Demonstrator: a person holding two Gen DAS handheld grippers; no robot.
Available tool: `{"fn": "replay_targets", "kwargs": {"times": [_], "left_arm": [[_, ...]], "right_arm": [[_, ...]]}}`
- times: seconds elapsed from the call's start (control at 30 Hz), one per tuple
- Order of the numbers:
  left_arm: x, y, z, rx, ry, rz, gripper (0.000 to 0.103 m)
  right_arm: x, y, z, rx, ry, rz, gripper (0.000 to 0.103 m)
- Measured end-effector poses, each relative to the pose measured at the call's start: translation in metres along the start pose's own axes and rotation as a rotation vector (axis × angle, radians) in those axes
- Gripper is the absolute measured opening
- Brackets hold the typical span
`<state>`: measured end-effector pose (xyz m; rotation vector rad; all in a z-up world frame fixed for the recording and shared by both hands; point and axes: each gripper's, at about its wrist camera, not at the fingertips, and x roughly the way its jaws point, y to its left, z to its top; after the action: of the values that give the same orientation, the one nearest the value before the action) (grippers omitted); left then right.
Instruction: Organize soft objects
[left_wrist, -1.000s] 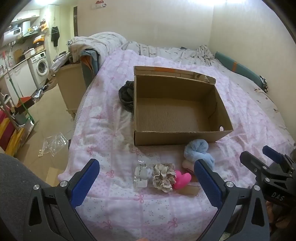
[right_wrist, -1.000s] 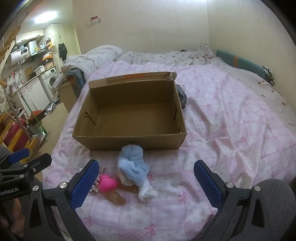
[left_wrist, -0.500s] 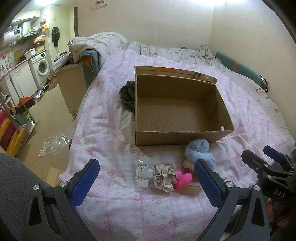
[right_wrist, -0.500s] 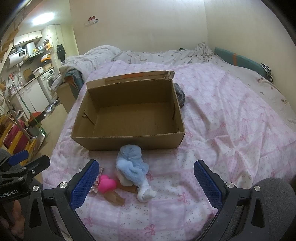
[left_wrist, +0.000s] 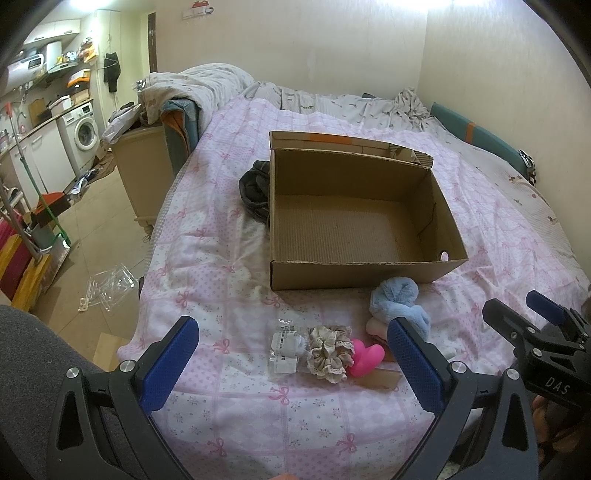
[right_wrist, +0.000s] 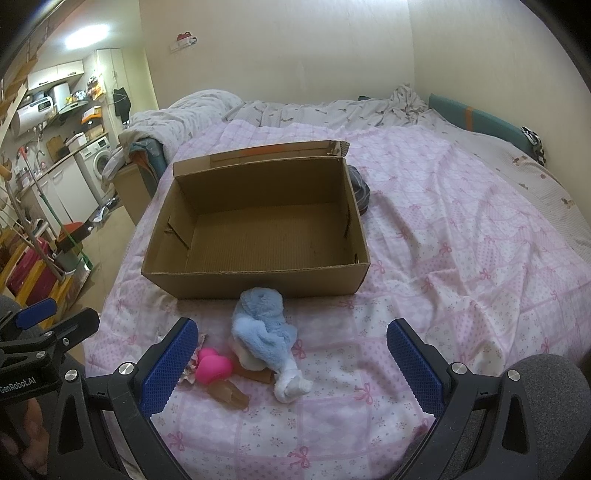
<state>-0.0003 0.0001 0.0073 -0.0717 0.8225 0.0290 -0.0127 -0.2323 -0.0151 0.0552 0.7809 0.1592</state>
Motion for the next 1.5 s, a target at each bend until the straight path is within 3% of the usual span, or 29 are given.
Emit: {"fn": "replay_targets", "kwargs": {"times": [1.5], "left_arm": [[-0.0002, 0.0053, -0.0027, -0.001, 0.0, 0.0, 0.102]], "right_arm": [[0.0004, 0.0025, -0.0005, -0.002, 0.001, -0.002, 0.103]]}}
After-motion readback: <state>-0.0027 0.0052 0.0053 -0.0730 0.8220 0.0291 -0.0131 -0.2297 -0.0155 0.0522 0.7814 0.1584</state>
